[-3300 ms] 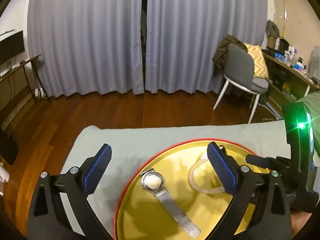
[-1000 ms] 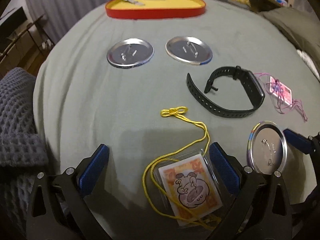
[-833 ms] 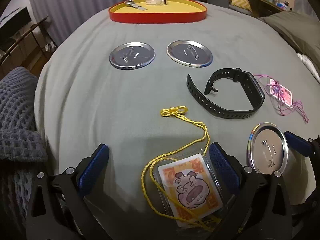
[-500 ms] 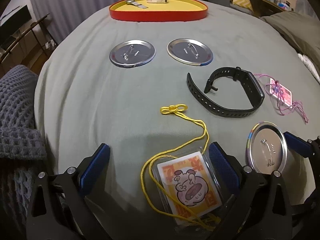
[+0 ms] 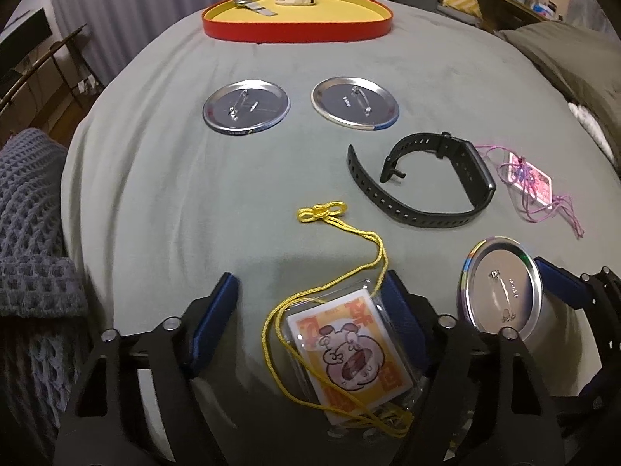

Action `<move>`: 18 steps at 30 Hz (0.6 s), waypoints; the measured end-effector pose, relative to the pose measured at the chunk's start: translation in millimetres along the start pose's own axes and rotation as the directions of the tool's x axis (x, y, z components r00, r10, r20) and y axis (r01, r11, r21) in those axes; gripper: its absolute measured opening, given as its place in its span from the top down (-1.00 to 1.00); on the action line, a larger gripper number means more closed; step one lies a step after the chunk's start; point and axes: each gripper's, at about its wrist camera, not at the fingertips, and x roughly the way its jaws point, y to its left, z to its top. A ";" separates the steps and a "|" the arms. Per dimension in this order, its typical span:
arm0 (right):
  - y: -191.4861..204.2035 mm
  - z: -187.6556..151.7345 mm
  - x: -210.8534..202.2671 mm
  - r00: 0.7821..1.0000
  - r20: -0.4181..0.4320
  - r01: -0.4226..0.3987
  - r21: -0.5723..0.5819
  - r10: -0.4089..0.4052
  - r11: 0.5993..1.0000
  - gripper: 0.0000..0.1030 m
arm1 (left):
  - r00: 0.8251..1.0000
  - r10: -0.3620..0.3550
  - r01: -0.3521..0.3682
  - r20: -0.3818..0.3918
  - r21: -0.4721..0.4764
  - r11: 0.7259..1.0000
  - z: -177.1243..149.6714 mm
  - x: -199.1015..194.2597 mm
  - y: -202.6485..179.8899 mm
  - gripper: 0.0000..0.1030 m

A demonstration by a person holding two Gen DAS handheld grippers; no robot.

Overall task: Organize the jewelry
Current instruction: 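Grasp the yellow cord of the card pendant with the left tool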

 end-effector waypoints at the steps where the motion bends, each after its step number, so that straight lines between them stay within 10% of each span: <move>1: -0.2 0.0 -0.1 1.000 0.000 0.000 0.000 0.000 1.000 -0.36 | 1.000 -0.003 0.003 0.005 0.000 1.000 0.3 -0.7 0.0 -0.22; 18: -7.0 4.5 -2.8 1.000 -0.001 0.022 0.001 -0.022 1.000 -0.36 | 0.999 -0.044 0.044 0.002 -0.040 0.998 10.9 -5.6 5.2 0.89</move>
